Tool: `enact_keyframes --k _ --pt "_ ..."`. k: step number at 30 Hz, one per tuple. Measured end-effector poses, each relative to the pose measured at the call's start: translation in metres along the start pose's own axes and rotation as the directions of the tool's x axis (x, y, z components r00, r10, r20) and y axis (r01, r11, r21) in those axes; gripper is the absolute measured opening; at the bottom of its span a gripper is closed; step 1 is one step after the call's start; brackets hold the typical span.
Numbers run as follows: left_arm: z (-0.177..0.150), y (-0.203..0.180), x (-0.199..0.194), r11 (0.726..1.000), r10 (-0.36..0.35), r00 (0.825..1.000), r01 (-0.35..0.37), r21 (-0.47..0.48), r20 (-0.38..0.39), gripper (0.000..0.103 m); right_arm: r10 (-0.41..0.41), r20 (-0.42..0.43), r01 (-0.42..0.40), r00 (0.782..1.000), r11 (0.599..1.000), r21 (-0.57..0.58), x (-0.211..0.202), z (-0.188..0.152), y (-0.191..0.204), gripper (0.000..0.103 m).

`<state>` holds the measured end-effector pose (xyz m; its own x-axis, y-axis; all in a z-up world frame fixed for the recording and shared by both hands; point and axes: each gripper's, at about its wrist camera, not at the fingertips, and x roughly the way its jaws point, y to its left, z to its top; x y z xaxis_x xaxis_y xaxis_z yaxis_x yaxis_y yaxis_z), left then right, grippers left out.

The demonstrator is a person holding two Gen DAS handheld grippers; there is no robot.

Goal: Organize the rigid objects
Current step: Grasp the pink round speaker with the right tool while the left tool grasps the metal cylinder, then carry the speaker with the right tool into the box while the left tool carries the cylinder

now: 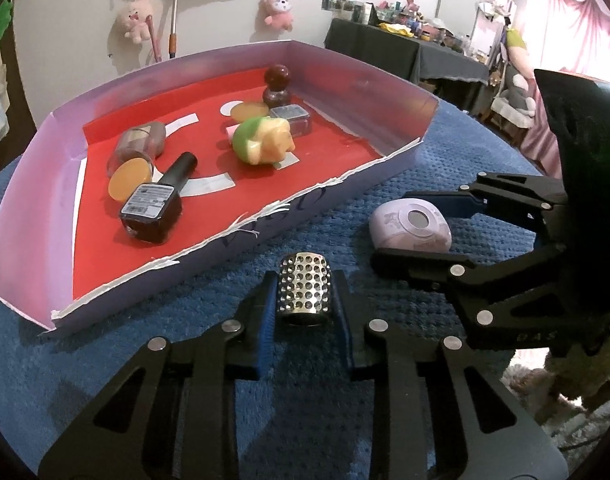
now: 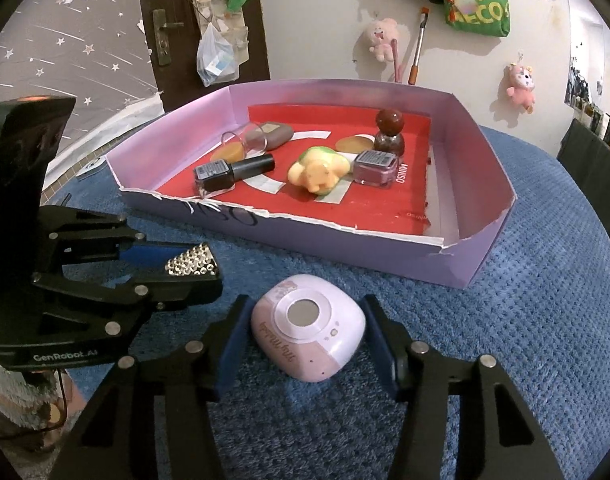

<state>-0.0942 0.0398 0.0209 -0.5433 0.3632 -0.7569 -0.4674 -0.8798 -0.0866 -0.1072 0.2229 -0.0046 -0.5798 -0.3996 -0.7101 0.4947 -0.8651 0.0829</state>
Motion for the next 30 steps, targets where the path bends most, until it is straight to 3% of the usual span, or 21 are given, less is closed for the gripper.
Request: enact_keyframes --k 15,25,30 --pt "0.0 0.002 -0.023 1.0 -0.006 0.999 0.006 -0.005 0.043 0.024 0.028 0.021 -0.028 0.999 1.0 -0.012 -0.014 0.006 0.008 0.058" --pt "0.014 0.018 -0.048 0.999 -0.002 0.994 0.007 -0.043 0.114 0.024 0.146 0.078 -0.146 0.986 0.989 -0.002 -0.047 0.025 0.012 0.058" --pt "0.028 0.031 -0.05 0.998 0.017 0.991 -0.008 -0.066 0.131 0.024 0.148 0.106 -0.148 0.983 0.989 -0.014 -0.053 0.043 0.009 0.058"
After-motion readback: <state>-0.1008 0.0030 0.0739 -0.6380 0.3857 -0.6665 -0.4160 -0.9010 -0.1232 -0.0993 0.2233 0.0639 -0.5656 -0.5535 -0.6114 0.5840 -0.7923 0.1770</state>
